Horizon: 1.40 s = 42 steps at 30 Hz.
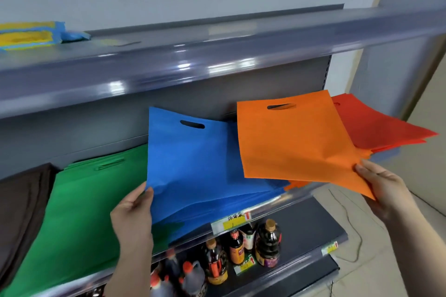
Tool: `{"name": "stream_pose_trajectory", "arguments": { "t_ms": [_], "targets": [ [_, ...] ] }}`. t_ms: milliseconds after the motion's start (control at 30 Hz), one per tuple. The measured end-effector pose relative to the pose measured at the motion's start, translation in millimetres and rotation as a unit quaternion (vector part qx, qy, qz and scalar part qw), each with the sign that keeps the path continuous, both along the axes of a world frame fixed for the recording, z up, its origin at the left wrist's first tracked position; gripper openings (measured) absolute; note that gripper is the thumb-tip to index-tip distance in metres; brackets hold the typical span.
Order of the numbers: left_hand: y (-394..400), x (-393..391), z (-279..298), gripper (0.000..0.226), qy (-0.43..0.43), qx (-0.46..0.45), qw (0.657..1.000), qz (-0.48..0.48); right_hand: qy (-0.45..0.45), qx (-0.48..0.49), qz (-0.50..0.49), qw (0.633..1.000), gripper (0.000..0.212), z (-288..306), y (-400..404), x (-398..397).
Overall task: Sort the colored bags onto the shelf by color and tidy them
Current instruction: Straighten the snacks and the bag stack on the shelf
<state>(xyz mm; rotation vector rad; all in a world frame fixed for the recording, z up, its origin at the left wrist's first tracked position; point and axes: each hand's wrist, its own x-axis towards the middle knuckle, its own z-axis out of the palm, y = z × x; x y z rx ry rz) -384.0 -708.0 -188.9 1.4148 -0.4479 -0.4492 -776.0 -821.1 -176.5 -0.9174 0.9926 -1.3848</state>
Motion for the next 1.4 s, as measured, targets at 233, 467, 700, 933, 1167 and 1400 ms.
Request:
{"name": "stream_pose_trajectory", "arguments": {
  "t_ms": [233, 467, 700, 933, 1167, 1400],
  "targets": [
    [-22, -39, 2, 0.026, -0.226, 0.198, 0.953, 0.043, 0.034, -0.024, 0.041, 0.998, 0.009, 14, -67, -39],
    [-34, -75, 4, 0.033, -0.362, 0.351, 0.858, 0.094, 0.101, -0.007, 0.072, 0.992, 0.079, 15, -121, -81],
    [-53, -131, -7, 0.032, -0.409, 0.377, 0.83, 0.044, 0.232, -0.001, 0.082, 0.969, 0.027, 11, -159, -87],
    [-65, -162, -17, 0.027, -0.498, 0.388, 0.775, 0.011, 0.701, -0.199, 0.022, 0.684, 0.033, 13, -167, -67],
    [-48, -157, 0, 0.02, -0.596, 0.417, 0.686, 0.019, 0.706, -0.364, 0.078, 0.602, 0.032, 33, -136, 17],
    [13, -125, 31, 0.032, -0.619, 0.497, 0.605, 0.062, 0.632, -0.512, 0.224, 0.536, 0.032, 45, -51, 143]
  ]
}}
